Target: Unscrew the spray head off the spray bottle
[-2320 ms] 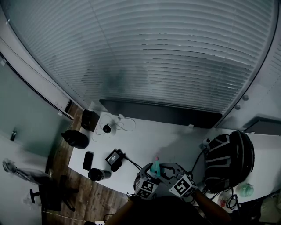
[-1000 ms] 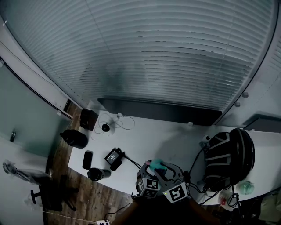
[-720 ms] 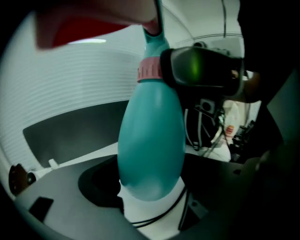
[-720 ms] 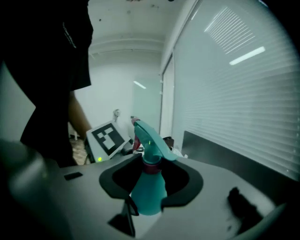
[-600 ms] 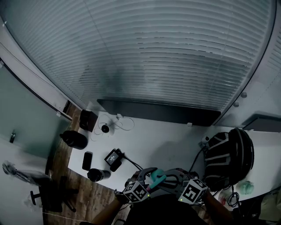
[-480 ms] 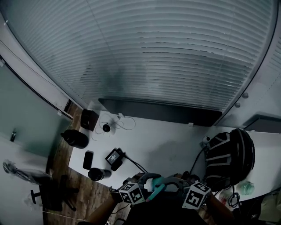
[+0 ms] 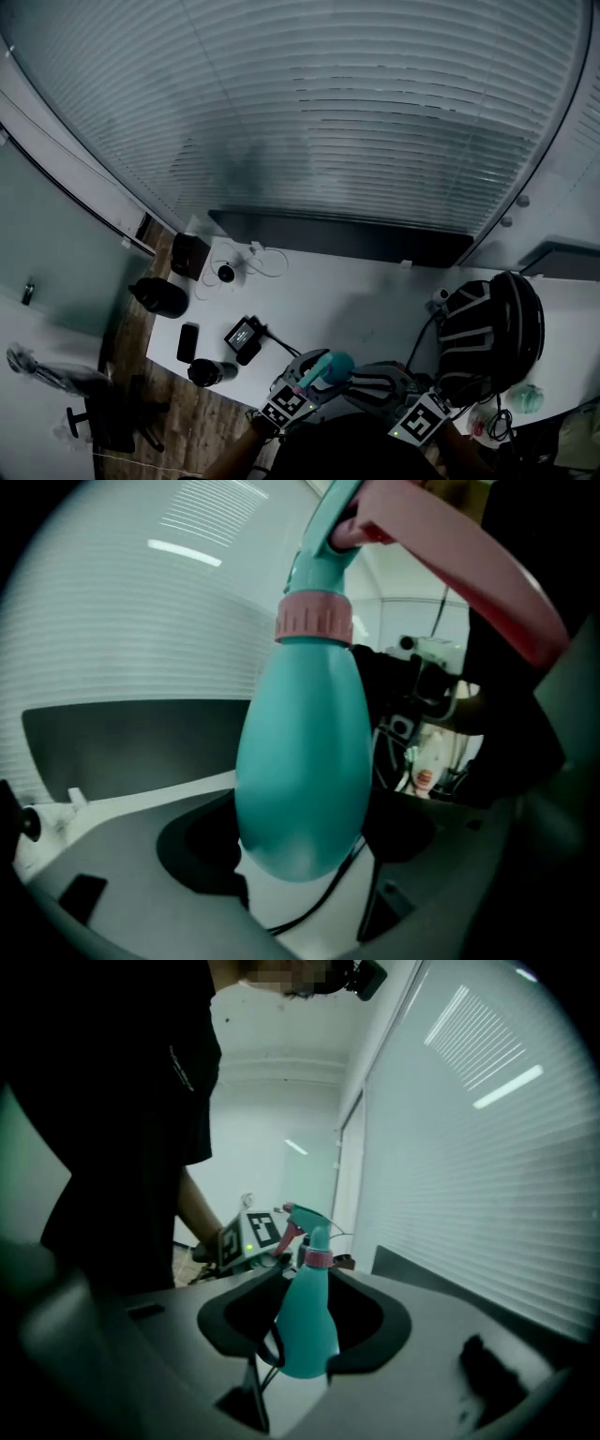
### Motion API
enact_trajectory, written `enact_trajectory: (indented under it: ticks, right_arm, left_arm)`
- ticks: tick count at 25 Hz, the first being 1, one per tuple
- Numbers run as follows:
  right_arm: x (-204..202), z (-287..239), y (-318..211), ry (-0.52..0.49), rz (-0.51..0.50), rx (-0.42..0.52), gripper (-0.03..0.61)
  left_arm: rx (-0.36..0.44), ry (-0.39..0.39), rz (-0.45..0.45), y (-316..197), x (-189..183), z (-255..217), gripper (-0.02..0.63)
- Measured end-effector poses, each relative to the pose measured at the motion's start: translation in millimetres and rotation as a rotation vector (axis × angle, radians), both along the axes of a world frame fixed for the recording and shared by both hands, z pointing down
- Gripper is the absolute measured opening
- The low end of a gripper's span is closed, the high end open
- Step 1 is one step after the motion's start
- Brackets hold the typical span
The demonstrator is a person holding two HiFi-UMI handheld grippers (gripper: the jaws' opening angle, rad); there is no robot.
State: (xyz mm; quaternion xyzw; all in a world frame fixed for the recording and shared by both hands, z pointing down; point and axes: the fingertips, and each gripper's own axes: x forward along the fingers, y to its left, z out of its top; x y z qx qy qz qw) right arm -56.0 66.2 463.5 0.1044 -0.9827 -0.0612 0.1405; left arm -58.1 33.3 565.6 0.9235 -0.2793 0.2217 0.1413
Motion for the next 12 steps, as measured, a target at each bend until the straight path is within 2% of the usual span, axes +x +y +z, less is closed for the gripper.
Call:
enact_trajectory:
  ticks: [1, 3, 6, 8, 12]
  right_arm:
    - [1.7, 2.7, -7.8, 0.007, 0.086, 0.015, 0.135]
    - [-1.3, 6.7, -18.9, 0.033, 0.212, 0.079, 0.135]
    - [-15.7, 16.0, -23.0, 0.088, 0.279, 0.104, 0.137]
    - [-19.2, 20.7, -28.1, 0.114, 0.334, 0.098, 0.138]
    - [-20.6, 24.0, -37.8, 0.12, 0.398, 0.058, 0.138]
  left_arm:
    - [0.013, -0.048, -0.078, -8.8, -5.3, 5.2, 0.385]
    - [0.034, -0.126, -0.175, -17.3, -7.1, 11.7, 0.385]
    - [0.014, -0.153, -0.258, -16.4, 0.9, 22.3, 0.385]
    - [-0.015, -0.15, -0.322, -16.1, 2.2, 27.1, 0.385]
    - [-0.013, -0.207, -0.433, -24.3, -9.3, 29.8, 0.385]
